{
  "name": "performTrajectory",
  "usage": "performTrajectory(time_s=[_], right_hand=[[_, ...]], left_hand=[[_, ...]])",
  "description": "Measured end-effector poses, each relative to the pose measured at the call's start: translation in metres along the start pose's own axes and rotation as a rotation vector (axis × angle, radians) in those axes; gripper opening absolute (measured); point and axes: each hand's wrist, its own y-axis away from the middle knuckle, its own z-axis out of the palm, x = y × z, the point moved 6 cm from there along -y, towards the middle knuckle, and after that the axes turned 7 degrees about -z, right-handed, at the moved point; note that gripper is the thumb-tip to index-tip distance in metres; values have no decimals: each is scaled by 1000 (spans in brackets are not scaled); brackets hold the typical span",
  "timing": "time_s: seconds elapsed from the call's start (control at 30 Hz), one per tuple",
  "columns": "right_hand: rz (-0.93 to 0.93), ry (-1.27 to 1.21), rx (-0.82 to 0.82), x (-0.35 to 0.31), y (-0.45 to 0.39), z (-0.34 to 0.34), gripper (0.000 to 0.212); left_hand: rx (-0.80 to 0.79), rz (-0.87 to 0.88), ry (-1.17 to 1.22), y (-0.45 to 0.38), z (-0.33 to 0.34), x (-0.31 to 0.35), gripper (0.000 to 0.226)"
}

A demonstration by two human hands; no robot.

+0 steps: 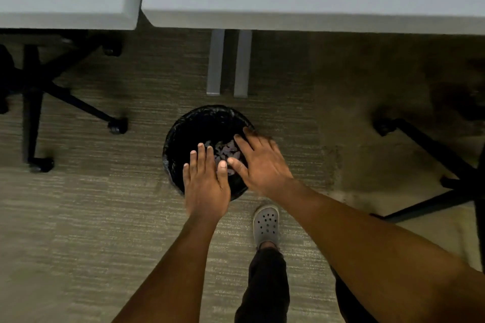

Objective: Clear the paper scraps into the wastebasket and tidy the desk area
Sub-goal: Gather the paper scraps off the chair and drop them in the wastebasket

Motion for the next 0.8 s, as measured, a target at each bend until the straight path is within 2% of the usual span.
performTrajectory(time_s=[0.4,0.6,0.8], right_hand=[[211,-25,205,69,124,-130,70],[357,-48,454,112,195,-223,61],[445,-37,729,161,285,-300,54]], left_hand=[[-34,317,14,60,-30,175,68],[-34,550,92,97,-55,286,58],[-118,774,202,144,-58,404,58]])
